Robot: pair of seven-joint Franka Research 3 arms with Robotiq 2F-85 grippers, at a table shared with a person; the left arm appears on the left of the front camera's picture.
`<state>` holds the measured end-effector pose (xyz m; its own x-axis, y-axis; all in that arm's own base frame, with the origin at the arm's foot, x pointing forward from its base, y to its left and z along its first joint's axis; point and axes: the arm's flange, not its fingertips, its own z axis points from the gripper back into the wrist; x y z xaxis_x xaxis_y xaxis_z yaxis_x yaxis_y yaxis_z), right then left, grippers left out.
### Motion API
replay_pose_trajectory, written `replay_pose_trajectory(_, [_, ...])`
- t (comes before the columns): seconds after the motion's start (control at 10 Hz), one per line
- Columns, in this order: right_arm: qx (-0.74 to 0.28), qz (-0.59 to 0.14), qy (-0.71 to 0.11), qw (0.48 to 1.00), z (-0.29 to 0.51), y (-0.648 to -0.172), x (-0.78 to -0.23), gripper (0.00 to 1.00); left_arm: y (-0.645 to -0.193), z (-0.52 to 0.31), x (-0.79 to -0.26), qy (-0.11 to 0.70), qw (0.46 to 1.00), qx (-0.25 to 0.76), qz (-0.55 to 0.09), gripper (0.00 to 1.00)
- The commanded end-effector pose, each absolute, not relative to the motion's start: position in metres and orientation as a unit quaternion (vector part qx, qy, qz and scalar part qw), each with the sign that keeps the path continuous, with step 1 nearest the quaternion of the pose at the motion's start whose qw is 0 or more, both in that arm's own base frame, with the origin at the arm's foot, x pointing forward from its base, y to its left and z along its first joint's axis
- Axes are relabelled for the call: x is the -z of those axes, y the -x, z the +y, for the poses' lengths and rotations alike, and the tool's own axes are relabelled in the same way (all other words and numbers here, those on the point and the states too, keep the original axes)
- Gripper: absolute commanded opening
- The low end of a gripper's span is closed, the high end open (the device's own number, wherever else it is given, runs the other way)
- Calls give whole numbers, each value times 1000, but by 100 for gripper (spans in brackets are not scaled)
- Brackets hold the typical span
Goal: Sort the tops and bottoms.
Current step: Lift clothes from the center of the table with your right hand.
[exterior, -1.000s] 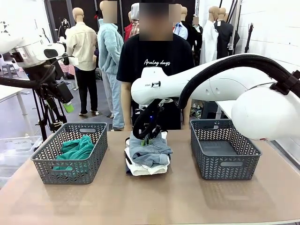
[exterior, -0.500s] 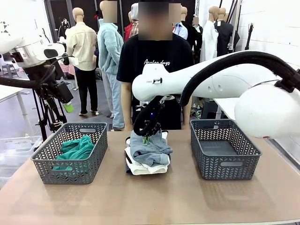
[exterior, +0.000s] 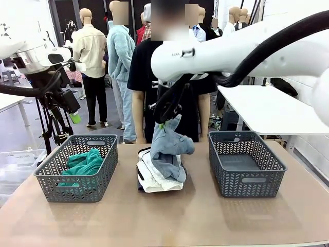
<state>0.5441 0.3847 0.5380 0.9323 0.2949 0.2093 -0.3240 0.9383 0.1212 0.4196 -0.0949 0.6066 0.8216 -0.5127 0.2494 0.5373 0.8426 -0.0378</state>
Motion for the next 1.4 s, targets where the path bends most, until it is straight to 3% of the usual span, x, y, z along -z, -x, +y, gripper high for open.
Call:
replay_pose_trajectory(0.0, [-148, -131, -59, 979, 373, -516, -532, 0, -419, -93, -607, 65, 950, 284, -114, 100])
replay_pose_trajectory(0.1, [-158, -94, -77, 980, 385, -544, -538, 0, -419, -93, -607, 65, 950, 284, -114, 100])
replay_pose_trajectory(0.6, [-151, -99, -56, 982, 385, -535, -541, 0, -419, -93, -607, 65, 950, 284, -114, 100])
replay_pose_trajectory(0.9, [-139, -170, -40, 975, 392, -511, -628, 0, -419, -93, -607, 65, 950, 284, -114, 100])
replay_pose_trajectory(1.3, [-136, -171, -18, 976, 403, -506, -661, 0, -419, -93, -607, 65, 950, 284, -114, 100])
